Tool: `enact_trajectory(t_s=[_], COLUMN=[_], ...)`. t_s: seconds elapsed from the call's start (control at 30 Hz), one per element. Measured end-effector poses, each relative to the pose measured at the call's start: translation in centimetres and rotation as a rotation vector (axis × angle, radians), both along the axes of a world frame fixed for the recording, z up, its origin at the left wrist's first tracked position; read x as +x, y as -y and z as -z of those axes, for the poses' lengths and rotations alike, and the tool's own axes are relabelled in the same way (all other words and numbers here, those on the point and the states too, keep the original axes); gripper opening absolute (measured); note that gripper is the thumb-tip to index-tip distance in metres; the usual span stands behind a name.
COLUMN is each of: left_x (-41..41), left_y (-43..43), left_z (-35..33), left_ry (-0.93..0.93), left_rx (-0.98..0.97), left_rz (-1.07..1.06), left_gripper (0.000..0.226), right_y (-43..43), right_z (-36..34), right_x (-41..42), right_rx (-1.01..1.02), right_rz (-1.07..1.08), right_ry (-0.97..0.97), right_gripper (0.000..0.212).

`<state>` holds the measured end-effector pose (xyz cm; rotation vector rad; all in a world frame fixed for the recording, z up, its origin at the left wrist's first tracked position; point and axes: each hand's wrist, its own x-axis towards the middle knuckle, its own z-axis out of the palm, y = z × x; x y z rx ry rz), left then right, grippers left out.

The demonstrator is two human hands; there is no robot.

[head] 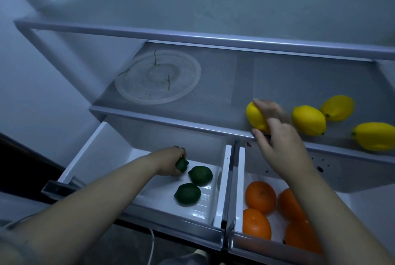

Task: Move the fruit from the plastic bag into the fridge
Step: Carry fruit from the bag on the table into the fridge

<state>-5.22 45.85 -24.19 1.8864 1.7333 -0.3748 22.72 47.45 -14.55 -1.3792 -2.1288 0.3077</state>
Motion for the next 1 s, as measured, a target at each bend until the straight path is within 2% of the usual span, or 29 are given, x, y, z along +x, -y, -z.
enact_trajectory(t_s=[0.13,0.4,0.47,0.57,0.63,0.73,0.77,1.0], left_x=[0.2,0.4,0.5,0.4,0.3,0.4,0.4,0.4], left_y=[0.2,0.5,0.5,0.5,0.4,0.5,0.5,0.6], left_z=[0.4,0.7,0.7,0.8,0.8,0.7,0.7,0.5], left_ry=[-0.002,-0.026,-0.027,-0.038,-0.048,-0.059,-0.062,-0.073], left_rx=[-0.026,-0.055,-0.057,-0.066,-0.072,-0.078,-0.076,-0.083], left_rz=[0.031,0.087,0.088,0.087,0.082,0.076,0.078,0.089], left_gripper=[0.045,0.045,0.047,0.053,0.059,0.066,0.067,0.067], right_y=[-0.1,-0.4,-0.4,-0.3,-0.5,-0.6,-0.5,-0.2], right_z=[0.1,0.3,0.3,0.6,1.0,1.2,1.1,0.8], right_x=[0.1,0.2,0.1,0.1,0.2,0.2,0.2,0.1], right_rx=[0.005,0.01,0.02,0.01,0.024,0.021,0.028,0.056], right_rz=[-0.025,-0.034,-0.017,0.028,0.039,-0.044,-0.058,-0.07], right_ry=[-0.016,-0.019,-0.026,-0.018,-0.019,0.003,0.003,-0.087], right_gripper=[0.023,0.06,0.051,0.009,0.009,0.05,0.058,0.059])
